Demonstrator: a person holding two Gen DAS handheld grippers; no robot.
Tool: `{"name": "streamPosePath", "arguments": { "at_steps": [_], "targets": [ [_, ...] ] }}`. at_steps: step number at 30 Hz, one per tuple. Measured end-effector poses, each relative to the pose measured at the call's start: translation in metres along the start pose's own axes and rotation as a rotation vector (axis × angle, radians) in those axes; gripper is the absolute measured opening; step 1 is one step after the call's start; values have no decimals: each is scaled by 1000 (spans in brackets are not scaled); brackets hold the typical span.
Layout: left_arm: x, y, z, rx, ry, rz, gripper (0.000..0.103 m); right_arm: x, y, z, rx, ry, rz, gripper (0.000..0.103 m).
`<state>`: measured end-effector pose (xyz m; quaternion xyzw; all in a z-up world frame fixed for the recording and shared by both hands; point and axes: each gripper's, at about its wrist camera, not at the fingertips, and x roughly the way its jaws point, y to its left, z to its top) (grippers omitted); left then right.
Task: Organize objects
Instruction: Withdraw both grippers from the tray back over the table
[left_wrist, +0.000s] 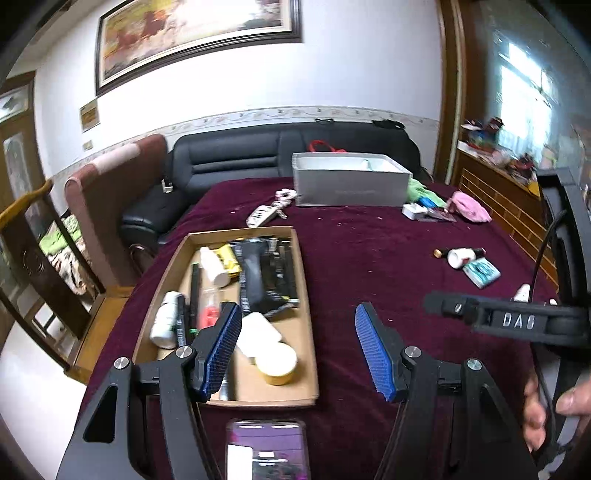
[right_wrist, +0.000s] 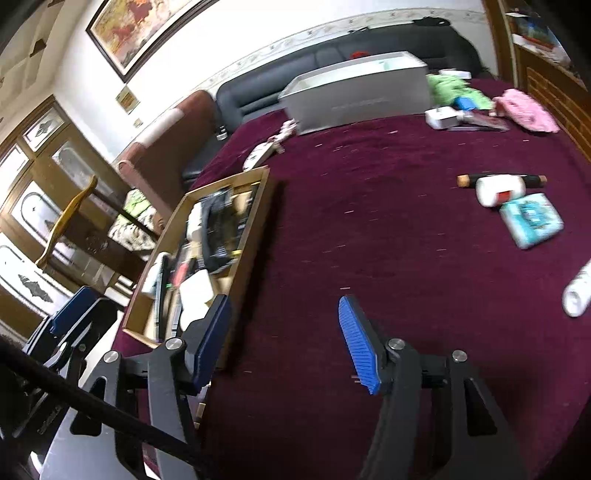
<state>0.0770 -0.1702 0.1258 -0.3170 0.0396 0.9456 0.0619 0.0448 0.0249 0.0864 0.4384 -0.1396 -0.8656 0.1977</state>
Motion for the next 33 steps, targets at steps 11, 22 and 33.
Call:
{"name": "streamPosePath", "arguments": {
  "at_steps": [11,22,33],
  "targets": [
    [31,-80,-5,93,92,-86,58,-49,-98,0,159,-63,-101,60],
    [104,-121,-38,57,277,-132,58,-93,-181,12,298,-141,-226,61],
    [124,-136,-59,85,271,-120,72,-58,-225,48,366,-85,-279,63]
  ]
}}
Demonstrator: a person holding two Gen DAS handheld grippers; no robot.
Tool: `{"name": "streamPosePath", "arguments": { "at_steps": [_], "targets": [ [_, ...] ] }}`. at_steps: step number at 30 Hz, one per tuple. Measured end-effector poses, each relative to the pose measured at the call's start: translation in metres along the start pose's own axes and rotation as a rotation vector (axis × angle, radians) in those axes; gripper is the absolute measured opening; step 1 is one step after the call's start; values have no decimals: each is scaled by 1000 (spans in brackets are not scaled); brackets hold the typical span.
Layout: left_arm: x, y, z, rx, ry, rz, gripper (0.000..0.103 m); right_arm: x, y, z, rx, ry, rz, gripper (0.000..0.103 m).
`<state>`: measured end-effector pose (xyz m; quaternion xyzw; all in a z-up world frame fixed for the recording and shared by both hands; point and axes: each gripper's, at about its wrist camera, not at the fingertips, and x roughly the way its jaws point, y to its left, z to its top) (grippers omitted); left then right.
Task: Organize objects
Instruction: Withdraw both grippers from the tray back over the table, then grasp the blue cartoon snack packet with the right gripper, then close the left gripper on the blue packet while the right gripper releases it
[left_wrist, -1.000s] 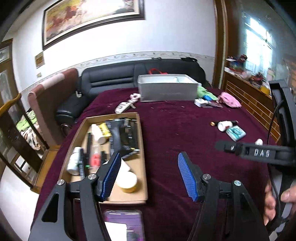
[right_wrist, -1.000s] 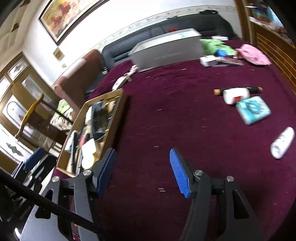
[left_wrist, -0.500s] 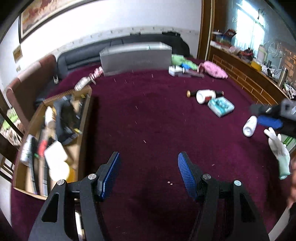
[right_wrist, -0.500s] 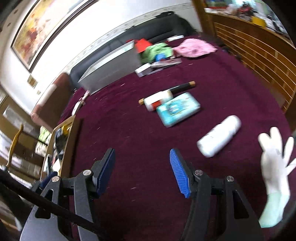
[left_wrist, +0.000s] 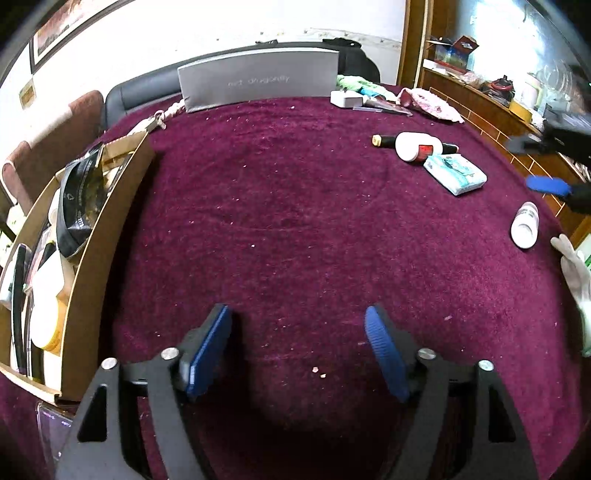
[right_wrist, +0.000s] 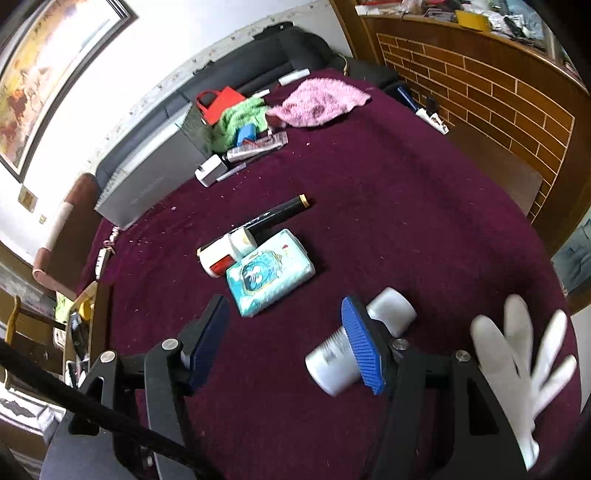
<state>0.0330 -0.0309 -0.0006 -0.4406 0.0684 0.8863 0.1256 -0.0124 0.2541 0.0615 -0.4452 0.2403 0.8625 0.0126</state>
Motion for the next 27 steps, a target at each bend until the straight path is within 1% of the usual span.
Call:
{"name": "streamPosePath", "arguments": {
  "at_steps": [3,4,6,7,8,10,11,13,14,15,16,17,18,19,20,21,22,23,25,26,27],
  "targets": [
    [3,3,2,-17,-1,-28,75,24,2,15,31,34,-9,63],
    [3,4,3,-18,-1,-31,76,31,1,20,44,34,-14,63],
    [4,1,3,-6,4,-29,79,48,3,32,49,32,-57,62],
    [5,0,4,0,7,-32,82,55,4,35,51,35,-69,62],
    [5,-1,4,3,10,-42,85,61,5,38,56,43,-68,62],
    [6,-1,4,4,12,-50,87,78,7,40,61,90,-41,62],
    [6,-1,5,4,13,-53,88,84,10,38,61,115,-14,65],
    [5,0,5,2,13,-61,89,86,24,30,8,130,40,65],
    [5,-1,4,2,13,-64,90,88,32,25,-23,167,87,65],
    [5,-1,4,2,13,-65,90,91,44,15,-51,233,161,65],
    [5,-1,4,2,13,-66,90,93,53,7,-72,273,206,65],
    [5,-1,4,4,14,-70,93,93,63,-3,-103,307,249,65],
    [6,-1,4,8,18,-81,95,94,78,-18,-151,370,317,65],
    [6,-1,4,13,22,-92,99,94,87,-29,-183,421,373,65],
    [7,-2,4,20,27,-105,101,91,96,-39,-214,460,420,65],
    [7,-3,4,30,30,-103,101,82,103,-48,-253,459,433,65],
    [7,-4,3,37,31,-101,101,75,106,-49,-272,430,414,65],
    [7,-4,3,41,31,-100,101,67,107,-48,-283,380,377,65],
    [5,0,2,15,18,-124,101,52,111,-37,-303,249,259,65],
    [4,3,3,-4,10,-145,101,53,113,-33,-291,234,250,66],
    [3,9,3,-32,-2,-176,101,55,116,-30,-267,234,258,66]
  ]
}}
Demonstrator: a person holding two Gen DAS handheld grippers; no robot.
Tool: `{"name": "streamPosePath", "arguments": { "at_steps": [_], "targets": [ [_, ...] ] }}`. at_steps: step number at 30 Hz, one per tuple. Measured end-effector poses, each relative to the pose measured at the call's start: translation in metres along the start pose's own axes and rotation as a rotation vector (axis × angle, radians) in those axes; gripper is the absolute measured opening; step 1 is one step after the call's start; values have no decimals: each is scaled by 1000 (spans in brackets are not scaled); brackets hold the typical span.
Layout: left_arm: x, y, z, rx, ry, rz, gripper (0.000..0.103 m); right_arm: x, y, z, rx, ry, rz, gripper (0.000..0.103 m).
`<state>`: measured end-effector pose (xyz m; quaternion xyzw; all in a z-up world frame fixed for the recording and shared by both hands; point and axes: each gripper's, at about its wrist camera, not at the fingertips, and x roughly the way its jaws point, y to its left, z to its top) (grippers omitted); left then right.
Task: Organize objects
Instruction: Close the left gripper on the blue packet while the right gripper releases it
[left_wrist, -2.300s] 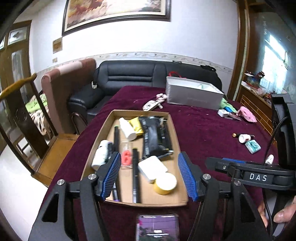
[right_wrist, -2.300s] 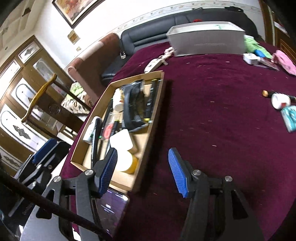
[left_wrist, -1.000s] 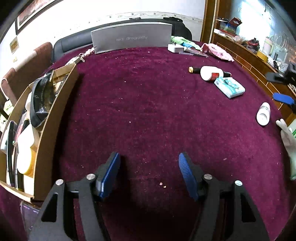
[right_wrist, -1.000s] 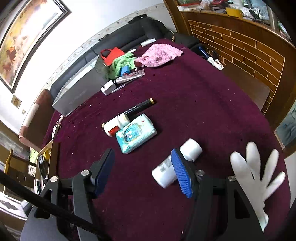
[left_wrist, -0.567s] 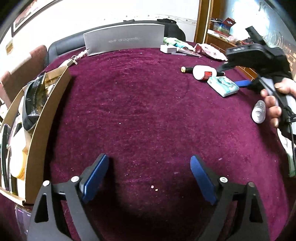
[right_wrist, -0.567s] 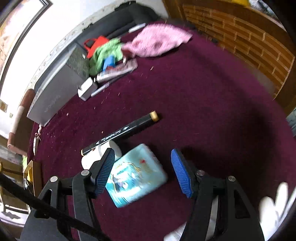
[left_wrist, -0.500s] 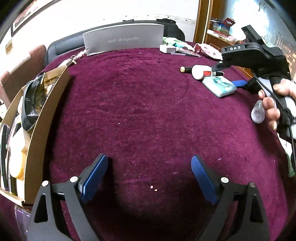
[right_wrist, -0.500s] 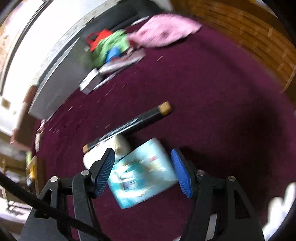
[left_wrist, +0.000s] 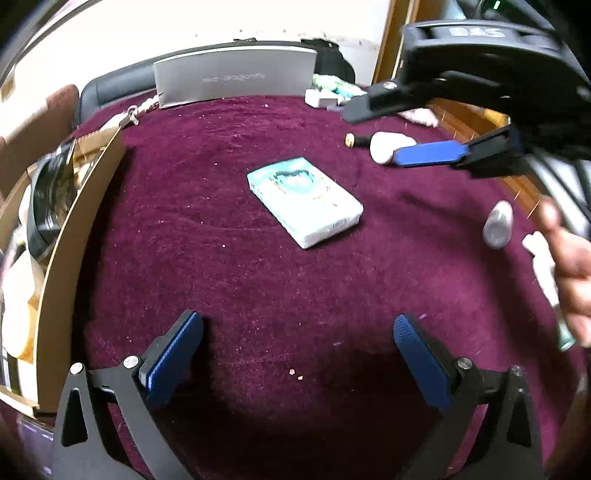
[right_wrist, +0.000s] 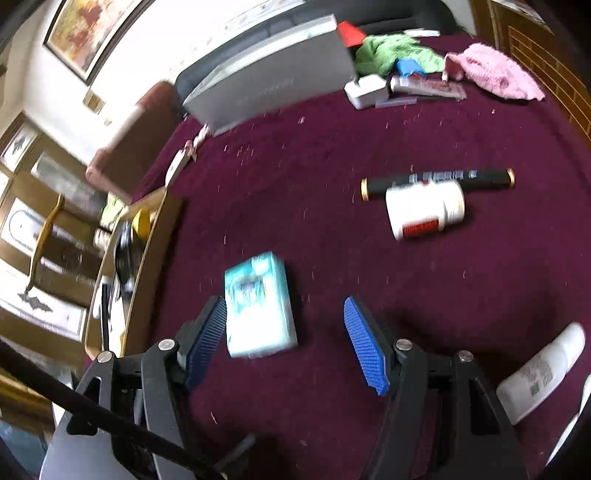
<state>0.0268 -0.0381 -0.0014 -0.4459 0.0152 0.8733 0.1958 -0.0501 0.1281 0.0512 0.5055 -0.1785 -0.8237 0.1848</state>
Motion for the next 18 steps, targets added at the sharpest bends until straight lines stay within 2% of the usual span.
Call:
{"name": "streamPosePath", "arguments": {
  "at_steps": [5,8,10,12,14,16,18],
  "targets": [
    [-8,18,-2,-91,-46,-111,101,35,1,17,137,31,32,66],
    [-9,22,-1,-113,-48,-137,100,70,4,22,184,134,74,69],
    [-12,23,-1,-124,-33,-115,100,75,12,18,173,187,182,68],
    [-16,28,2,-162,-19,-106,100,73,21,8,154,281,342,68],
    [-21,33,7,-190,-33,-91,100,48,20,0,133,224,326,68],
    [-23,36,14,-192,-44,-31,100,23,11,-6,126,156,297,68],
    [-17,37,18,-193,-19,24,100,-4,-4,-12,137,77,244,68]
  ]
}}
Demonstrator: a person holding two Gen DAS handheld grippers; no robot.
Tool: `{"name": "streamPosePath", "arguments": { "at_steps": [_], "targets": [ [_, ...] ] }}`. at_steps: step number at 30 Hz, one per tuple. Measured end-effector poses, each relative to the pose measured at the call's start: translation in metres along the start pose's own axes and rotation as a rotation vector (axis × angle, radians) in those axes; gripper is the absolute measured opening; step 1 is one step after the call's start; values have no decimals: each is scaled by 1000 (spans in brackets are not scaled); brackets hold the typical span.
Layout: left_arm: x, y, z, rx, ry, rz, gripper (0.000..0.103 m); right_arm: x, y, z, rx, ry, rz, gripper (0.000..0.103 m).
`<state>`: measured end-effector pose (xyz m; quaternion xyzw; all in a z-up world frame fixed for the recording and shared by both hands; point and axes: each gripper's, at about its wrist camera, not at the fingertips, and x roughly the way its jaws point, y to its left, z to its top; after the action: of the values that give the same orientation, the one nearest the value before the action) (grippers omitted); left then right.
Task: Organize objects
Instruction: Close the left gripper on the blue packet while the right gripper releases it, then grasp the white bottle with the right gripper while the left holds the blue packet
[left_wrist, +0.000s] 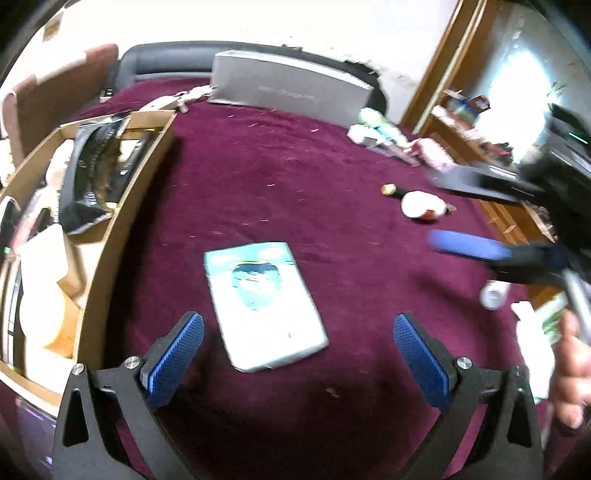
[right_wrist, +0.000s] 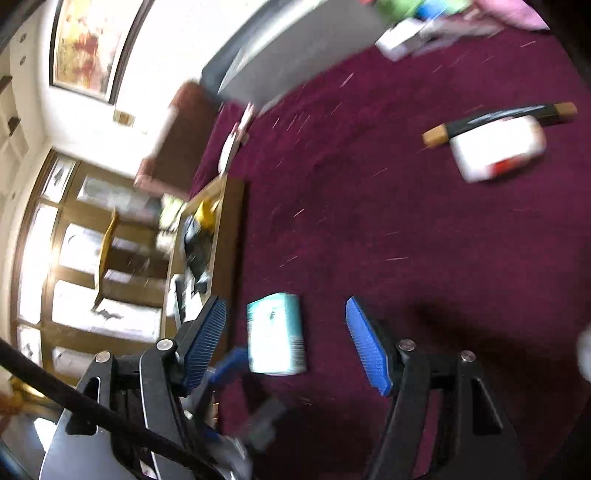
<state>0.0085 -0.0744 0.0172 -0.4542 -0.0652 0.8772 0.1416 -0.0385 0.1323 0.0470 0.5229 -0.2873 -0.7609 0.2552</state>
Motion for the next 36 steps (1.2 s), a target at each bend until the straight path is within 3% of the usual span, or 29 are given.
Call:
{"name": "streamPosePath", "arguments": {
  "at_steps": [4,7,8,9,10,11,14,19,23,31,36],
  "targets": [
    [15,2,0,-23,29,86,100,-64,-31,-19,45,-170,-73,68],
    [26,-9,-3,49,18,169,100,-96,-54,-29,98,-276,-136,68],
    [30,-14,-4,88,17,188,96,-105,-63,-32,122,-307,-170,68],
    [32,-21,-5,125,17,201,87,-116,-74,-36,153,-336,-201,69],
    [30,-24,-5,143,-2,185,51,-125,-84,-39,186,-355,-228,70],
    [27,-26,-5,157,-10,154,41,-129,-91,-38,209,-358,-249,70],
    [20,-27,-7,143,35,76,40,-138,-113,-36,279,-359,-309,70],
    [9,-28,-15,149,45,54,40,-132,-127,-31,332,-375,-398,70],
    [10,-27,-16,147,49,56,42,-113,-126,-27,350,-336,-445,70],
    [14,-36,-18,184,33,93,46,-76,-105,-18,211,-281,-614,69],
    [17,-44,-22,221,18,113,55,-57,-92,-24,113,-247,-721,69]
  ]
}}
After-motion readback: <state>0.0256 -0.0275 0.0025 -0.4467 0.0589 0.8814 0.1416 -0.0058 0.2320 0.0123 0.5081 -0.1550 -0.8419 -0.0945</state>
